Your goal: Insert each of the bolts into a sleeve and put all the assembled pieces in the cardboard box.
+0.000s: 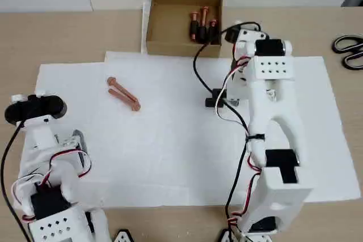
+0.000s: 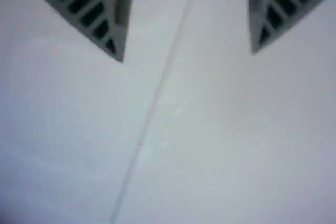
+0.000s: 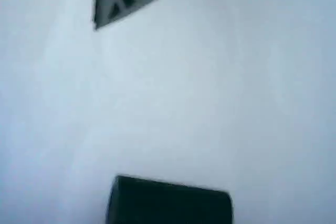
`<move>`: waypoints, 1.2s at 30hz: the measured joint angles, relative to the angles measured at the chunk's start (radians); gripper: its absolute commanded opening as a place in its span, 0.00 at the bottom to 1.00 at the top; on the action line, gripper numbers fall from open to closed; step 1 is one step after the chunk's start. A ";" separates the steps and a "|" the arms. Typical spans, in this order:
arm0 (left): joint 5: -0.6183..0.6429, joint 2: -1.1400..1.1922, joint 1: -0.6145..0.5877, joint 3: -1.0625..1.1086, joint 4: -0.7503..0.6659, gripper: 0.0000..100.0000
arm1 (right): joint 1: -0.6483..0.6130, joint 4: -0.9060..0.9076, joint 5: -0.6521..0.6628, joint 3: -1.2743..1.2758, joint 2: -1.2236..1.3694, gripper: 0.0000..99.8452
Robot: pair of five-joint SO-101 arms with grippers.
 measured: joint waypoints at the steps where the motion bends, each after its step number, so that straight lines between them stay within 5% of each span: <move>1: 0.000 0.000 0.000 0.000 0.000 0.15 | -0.002 -0.002 0.028 0.012 0.000 0.25; 17: 0.000 0.000 0.000 0.000 0.000 0.15 | -0.172 -0.021 0.767 0.018 0.011 0.25; 36: 0.000 0.000 0.000 0.000 0.000 0.15 | -0.187 -0.186 0.868 0.018 0.229 0.25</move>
